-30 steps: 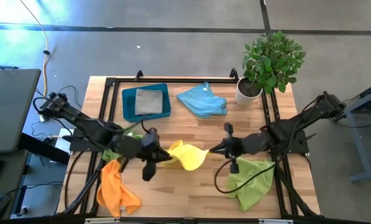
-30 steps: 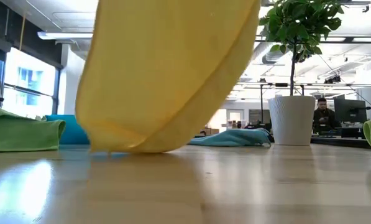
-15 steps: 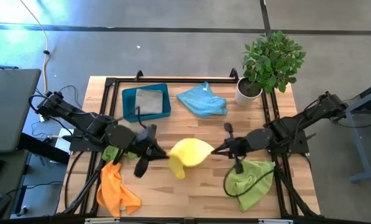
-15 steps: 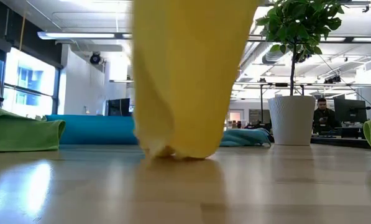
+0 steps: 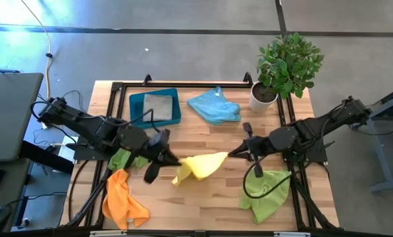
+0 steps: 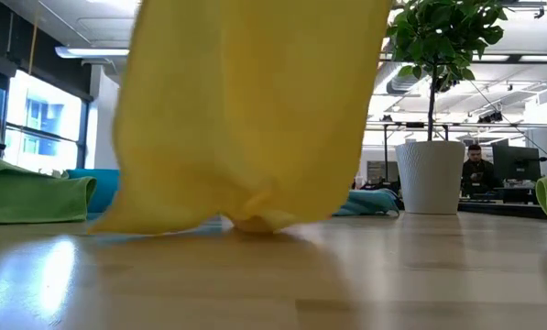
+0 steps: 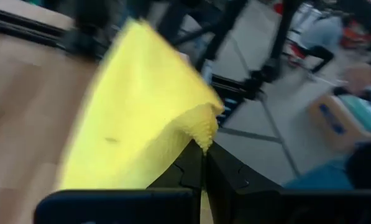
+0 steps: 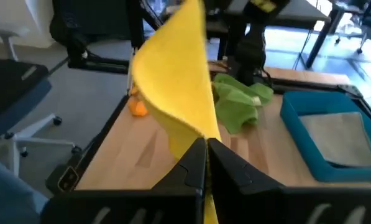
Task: Fold microfiber towels
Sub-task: Fold the yellow microfiber cloth
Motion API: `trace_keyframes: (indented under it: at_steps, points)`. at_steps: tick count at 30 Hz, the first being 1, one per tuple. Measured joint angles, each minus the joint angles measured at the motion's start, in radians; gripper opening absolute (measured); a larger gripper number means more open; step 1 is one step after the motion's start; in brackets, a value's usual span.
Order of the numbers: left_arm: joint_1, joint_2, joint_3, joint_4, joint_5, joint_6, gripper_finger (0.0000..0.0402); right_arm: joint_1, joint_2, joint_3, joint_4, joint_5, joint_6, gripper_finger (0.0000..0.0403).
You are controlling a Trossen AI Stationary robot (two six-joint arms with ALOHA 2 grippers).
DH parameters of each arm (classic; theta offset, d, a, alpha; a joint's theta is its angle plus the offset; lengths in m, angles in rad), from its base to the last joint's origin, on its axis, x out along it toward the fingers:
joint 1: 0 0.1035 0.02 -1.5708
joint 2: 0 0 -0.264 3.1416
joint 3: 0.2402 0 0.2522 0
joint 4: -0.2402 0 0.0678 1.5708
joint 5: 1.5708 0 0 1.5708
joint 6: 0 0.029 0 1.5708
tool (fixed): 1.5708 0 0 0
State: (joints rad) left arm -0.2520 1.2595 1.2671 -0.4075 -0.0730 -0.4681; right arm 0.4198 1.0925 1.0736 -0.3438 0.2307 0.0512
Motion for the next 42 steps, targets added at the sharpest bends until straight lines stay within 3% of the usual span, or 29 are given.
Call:
trace_keyframes:
  at_steps: [12,14,17,19,21,24,26,27,31,34,38,42]
  points:
    - [0.13,-0.05,0.001,-0.11,0.042,0.156,0.0001,-0.035,0.06,0.265,-0.449,0.054,0.211,0.0]
    - [0.154,-0.049,0.001,-0.136,0.0,0.227,0.0001,-0.049,0.084,0.302,-0.513,0.081,0.187,0.0]
    - [0.183,-0.048,0.001,-0.134,-0.132,0.331,0.0001,-0.067,0.109,0.355,-0.565,0.263,0.16,0.0]
    - [0.199,-0.049,0.001,-0.128,-0.15,0.327,0.0001,-0.083,0.122,0.39,-0.565,0.255,0.188,0.0]
    - [0.211,-0.051,0.0,-0.116,-0.021,0.276,0.0001,-0.095,0.132,0.423,-0.571,0.089,0.192,0.0]
    - [0.216,-0.055,0.001,-0.074,0.273,0.238,0.0001,-0.098,0.139,0.465,-0.583,-0.131,0.167,0.0]
    - [0.215,-0.055,0.001,-0.04,0.397,0.237,0.0001,-0.1,0.139,0.492,-0.592,-0.148,0.133,0.0]
    - [0.217,-0.055,0.001,-0.017,0.405,0.242,0.0001,-0.104,0.138,0.505,-0.594,-0.115,0.119,0.0]
    - [0.247,-0.077,0.001,0.003,0.249,0.337,0.0001,-0.123,0.138,0.534,-0.607,0.08,0.086,0.0]
    - [0.277,-0.094,0.001,-0.01,0.149,0.359,0.0001,-0.147,0.141,0.534,-0.637,0.094,0.08,0.0]
    - [0.315,-0.112,0.001,-0.031,0.091,0.424,0.0001,-0.171,0.171,0.534,-0.695,0.111,0.076,0.0]
    - [0.35,-0.114,0.001,-0.037,0.023,0.545,0.0001,-0.205,0.213,0.534,-0.718,0.228,-0.027,0.0]
